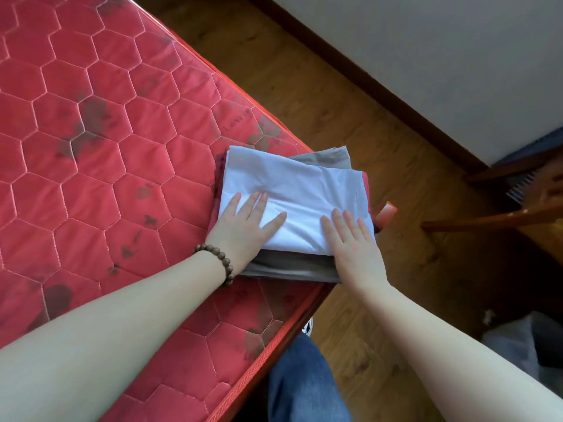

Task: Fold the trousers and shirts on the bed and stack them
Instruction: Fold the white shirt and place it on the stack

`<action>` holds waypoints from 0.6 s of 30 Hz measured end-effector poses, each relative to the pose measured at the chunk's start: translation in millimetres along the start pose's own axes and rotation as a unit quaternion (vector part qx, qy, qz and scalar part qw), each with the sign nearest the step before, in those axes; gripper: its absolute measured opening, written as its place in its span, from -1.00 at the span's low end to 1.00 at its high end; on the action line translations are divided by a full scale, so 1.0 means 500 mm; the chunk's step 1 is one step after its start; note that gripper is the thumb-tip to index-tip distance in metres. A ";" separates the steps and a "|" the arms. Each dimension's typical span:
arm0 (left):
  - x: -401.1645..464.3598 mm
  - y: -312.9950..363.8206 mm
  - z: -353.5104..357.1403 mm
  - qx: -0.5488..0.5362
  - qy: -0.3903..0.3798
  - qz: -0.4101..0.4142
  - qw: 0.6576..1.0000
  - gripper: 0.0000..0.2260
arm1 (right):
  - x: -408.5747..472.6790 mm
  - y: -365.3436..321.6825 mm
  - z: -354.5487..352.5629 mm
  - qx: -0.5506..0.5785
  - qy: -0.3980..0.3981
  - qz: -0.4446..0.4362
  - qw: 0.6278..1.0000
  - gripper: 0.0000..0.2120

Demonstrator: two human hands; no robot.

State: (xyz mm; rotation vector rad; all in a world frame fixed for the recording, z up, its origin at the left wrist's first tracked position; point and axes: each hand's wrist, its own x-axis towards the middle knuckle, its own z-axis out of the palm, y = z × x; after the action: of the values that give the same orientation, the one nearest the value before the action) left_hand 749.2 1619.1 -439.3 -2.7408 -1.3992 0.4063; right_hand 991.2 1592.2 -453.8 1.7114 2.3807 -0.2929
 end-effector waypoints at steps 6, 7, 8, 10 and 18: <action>-0.055 0.013 0.013 -0.056 -0.113 -0.026 0.992 -0.30 | -0.022 -0.032 0.008 0.019 -0.048 -0.012 0.999 -0.33; -0.058 0.016 0.009 -0.085 -0.142 -0.051 0.985 -0.29 | -0.019 -0.035 0.008 0.028 -0.066 0.001 0.997 -0.29; -0.058 0.020 0.002 -0.119 -0.119 -0.067 0.983 -0.34 | -0.018 -0.039 0.003 0.037 -0.067 0.017 0.997 -0.26; -0.036 0.029 -0.011 -0.137 0.018 -0.073 0.988 -0.50 | -0.006 -0.060 -0.023 0.057 -0.036 0.043 0.997 -0.28; 0.061 -0.026 0.046 -0.110 0.008 -0.192 0.975 -0.44 | 0.172 -0.140 -0.008 0.101 0.052 -0.009 0.994 -0.47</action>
State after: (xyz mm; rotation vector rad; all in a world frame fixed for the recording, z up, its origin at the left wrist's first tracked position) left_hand 750.3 1649.6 -465.9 -2.5237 -2.0240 0.2196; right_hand 897.6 1649.9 -469.9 1.8323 2.5175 -0.4728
